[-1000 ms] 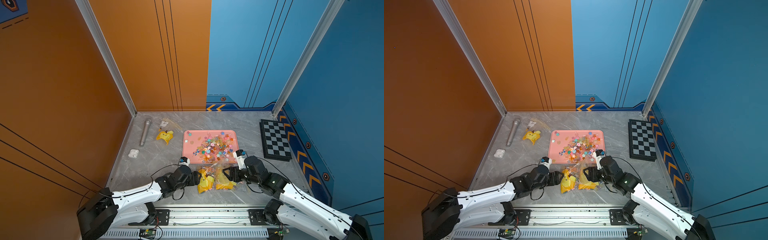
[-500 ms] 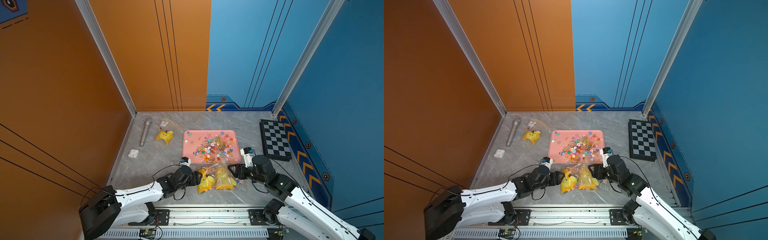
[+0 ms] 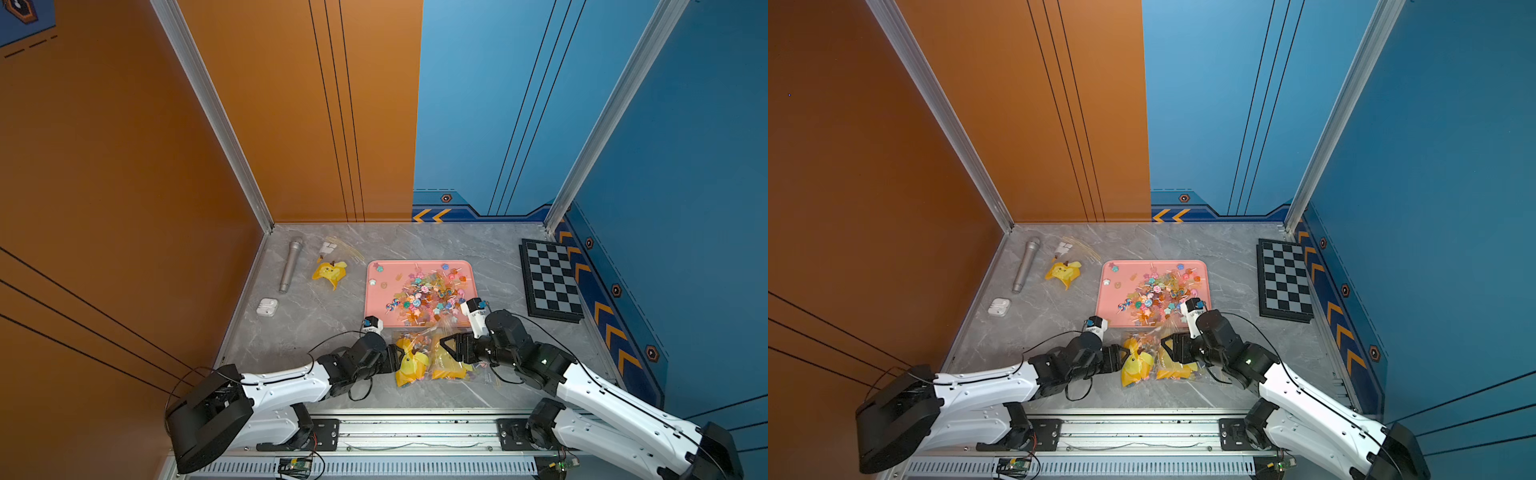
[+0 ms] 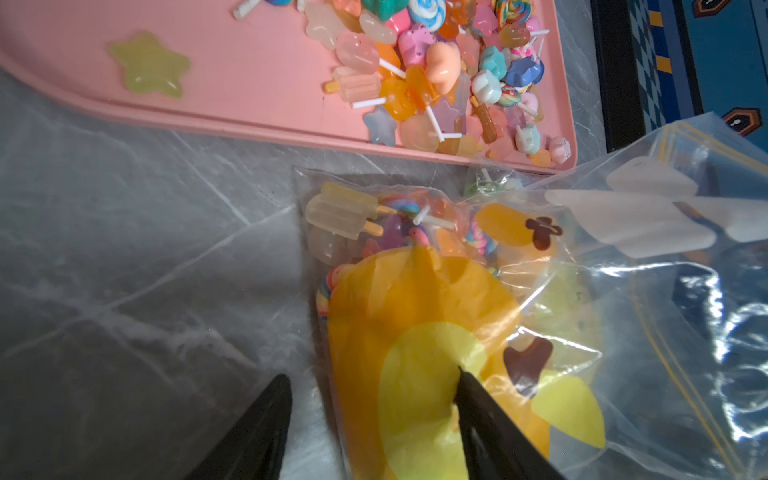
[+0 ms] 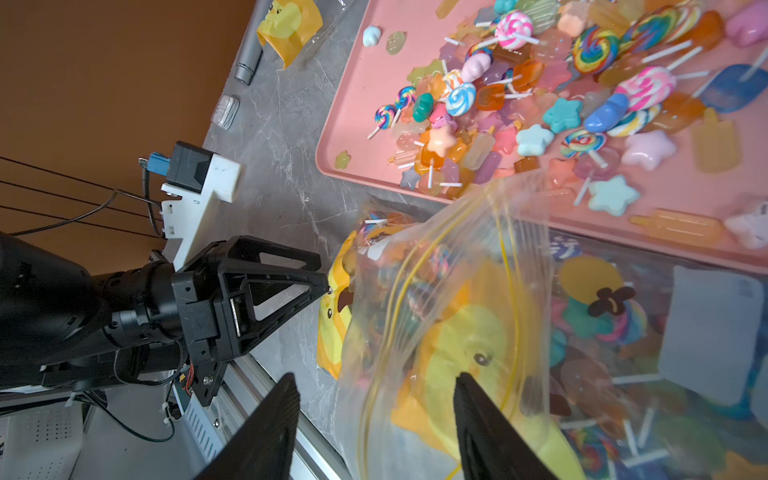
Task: Pour candies out of the ziploc bag
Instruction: Pick up the ziploc bag from the center of the board.
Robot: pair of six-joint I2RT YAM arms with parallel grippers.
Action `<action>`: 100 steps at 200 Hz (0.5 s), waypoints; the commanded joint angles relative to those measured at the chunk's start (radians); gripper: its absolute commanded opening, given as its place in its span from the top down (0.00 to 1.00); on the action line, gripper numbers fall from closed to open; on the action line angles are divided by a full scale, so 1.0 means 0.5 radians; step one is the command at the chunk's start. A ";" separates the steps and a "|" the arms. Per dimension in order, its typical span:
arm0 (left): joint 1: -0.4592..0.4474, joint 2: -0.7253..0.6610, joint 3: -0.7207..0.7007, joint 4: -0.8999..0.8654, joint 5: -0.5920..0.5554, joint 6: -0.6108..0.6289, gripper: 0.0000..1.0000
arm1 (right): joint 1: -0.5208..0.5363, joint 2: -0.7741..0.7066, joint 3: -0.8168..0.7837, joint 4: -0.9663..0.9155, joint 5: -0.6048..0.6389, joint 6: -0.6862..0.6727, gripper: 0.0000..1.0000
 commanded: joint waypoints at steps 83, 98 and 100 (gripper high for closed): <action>-0.028 0.077 -0.092 0.264 0.097 -0.047 0.40 | 0.018 0.053 0.006 0.084 0.288 0.107 0.99; -0.030 0.065 -0.098 0.282 0.103 -0.049 0.40 | 0.005 0.018 0.005 0.068 0.312 0.108 1.00; -0.032 0.063 -0.099 0.283 0.104 -0.046 0.40 | 0.003 0.014 0.006 0.066 0.315 0.108 1.00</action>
